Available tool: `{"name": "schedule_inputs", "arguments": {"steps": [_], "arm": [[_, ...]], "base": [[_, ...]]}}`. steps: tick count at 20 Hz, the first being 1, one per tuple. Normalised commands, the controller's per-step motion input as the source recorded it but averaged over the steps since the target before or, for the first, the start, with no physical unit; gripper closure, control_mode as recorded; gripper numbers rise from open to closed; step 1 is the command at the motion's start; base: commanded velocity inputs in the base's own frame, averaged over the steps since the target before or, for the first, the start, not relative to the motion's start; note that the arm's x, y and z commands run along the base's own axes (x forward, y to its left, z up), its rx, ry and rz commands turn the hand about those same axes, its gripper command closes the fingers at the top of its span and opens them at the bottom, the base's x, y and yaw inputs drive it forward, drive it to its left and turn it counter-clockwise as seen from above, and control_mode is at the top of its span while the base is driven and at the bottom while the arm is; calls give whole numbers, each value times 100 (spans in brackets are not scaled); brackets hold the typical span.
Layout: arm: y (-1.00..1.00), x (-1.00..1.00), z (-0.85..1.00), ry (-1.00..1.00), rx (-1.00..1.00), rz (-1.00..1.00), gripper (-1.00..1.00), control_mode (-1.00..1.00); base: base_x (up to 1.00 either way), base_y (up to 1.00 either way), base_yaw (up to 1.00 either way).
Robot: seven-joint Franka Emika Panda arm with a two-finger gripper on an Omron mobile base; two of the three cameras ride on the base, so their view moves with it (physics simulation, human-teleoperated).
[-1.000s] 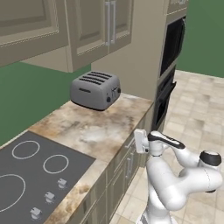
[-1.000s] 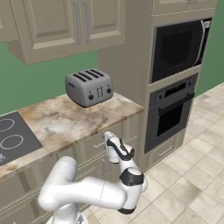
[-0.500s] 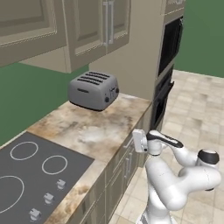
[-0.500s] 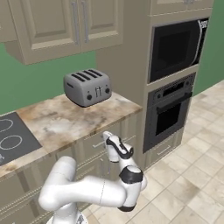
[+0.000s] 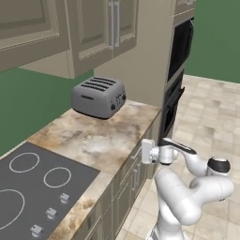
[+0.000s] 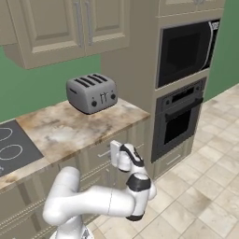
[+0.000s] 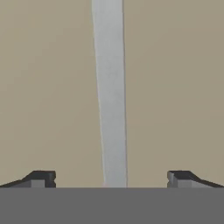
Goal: Take a straw from the drawer in front and place it inside the glass cup on the dining counter.
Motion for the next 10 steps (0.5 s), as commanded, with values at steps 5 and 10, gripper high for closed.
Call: {"name": "schedule_inputs", "arguments": {"steps": [5, 10], "arm": [[15, 24, -100, -1, 34, 10, -100, -100], [23, 26, -95, -4, 22, 5, 100, -100]], "base": [[0, 0, 0], [0, 0, 0]]}}
